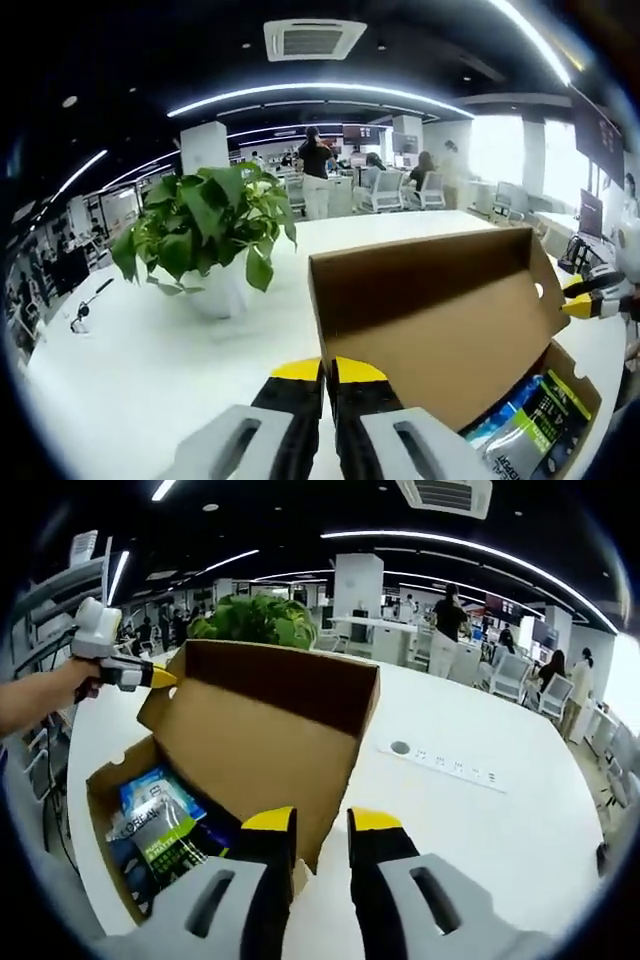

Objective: Operate the shoe box by opening the lid, removing the specified soft item, and placing it in the target area until the item is outside and the box remains undamaged.

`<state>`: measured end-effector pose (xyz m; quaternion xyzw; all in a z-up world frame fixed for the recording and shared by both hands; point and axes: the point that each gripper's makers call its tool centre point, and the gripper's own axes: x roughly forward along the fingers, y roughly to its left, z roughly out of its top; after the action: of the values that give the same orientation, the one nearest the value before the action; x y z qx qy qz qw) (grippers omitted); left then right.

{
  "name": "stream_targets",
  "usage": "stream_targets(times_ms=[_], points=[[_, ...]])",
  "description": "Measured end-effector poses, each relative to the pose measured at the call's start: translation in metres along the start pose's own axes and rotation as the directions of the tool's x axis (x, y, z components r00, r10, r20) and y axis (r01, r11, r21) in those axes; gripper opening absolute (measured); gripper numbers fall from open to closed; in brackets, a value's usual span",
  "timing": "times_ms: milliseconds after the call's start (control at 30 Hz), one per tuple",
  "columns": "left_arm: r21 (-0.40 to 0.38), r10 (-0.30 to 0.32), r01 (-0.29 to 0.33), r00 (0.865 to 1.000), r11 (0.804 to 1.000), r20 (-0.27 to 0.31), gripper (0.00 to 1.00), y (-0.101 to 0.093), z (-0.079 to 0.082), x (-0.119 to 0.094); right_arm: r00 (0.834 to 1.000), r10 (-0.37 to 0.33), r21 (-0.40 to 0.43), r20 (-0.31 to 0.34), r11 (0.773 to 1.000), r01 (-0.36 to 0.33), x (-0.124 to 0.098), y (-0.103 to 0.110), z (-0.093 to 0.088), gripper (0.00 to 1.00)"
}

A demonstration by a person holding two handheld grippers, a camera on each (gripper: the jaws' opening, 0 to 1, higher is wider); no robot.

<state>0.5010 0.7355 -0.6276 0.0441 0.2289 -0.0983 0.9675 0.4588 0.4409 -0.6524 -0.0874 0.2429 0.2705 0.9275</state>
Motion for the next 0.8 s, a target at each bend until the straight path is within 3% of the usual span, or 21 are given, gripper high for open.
stream_targets(times_ms=[300,433,800], points=[[-0.036,-0.007,0.006,1.000,0.999,-0.026,0.02,0.003,-0.008,0.016,1.000,-0.007,0.045,-0.028,0.999,0.008,0.006,0.003,-0.019,0.08],[-0.066,-0.013,0.011,0.999,0.998,-0.040,0.02,0.004,-0.015,0.025,0.999,-0.026,0.044,-0.025,0.999,0.027,0.006,0.000,-0.021,0.02],[-0.091,-0.033,0.024,0.995,0.996,-0.097,0.04,0.002,-0.035,0.044,0.999,-0.031,0.057,-0.041,0.998,0.034,0.013,-0.001,-0.022,0.01]])
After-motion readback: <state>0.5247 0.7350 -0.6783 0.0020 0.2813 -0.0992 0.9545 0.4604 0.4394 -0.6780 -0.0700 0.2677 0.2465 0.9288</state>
